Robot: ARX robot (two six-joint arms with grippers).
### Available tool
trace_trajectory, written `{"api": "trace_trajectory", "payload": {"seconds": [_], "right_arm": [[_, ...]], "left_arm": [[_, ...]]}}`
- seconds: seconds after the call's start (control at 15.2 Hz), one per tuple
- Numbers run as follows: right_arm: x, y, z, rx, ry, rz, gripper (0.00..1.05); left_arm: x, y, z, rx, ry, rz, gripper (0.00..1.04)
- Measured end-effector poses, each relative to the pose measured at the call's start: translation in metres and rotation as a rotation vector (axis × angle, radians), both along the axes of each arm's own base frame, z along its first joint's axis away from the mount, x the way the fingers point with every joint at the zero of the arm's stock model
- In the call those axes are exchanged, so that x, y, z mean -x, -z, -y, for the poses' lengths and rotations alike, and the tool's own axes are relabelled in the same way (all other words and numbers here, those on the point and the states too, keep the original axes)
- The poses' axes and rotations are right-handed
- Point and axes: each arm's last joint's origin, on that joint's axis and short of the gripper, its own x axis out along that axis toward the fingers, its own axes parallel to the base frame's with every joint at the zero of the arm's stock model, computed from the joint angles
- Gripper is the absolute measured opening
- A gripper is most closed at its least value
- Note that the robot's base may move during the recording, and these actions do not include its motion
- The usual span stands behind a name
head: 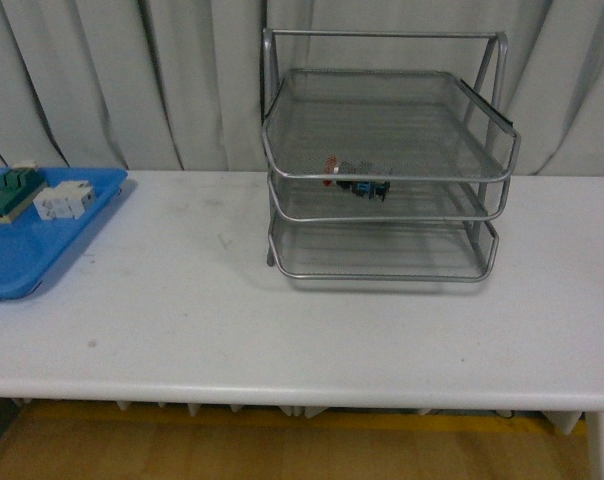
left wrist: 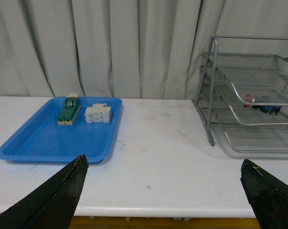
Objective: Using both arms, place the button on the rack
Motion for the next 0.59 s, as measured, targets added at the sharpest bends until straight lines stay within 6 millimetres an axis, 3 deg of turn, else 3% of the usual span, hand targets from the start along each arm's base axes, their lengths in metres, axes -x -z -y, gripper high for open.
{"api": "trace_trajectory", "payload": {"seconds": [0.46, 0.53, 0.59], "right_arm": [[0.0027, -0.0030, 0.0000, 0.002, 0.000, 0.040, 0.03], [0.0028, -0.0036, 0.0000, 0.002, 0.000, 0.046, 0.16], [0.0028, -0.0035, 0.0000, 0.002, 0.000, 0.044, 0.41]], "left_arm": [[0.0000, -0.0001, 0.0000, 0.000, 0.000, 0.001, 0.98], [0.0000, 0.0000, 0.0000, 0.000, 0.000, 0.000, 0.98], [0.0000, -0.0001, 0.0000, 0.000, 0.000, 0.001, 0.98]]}}
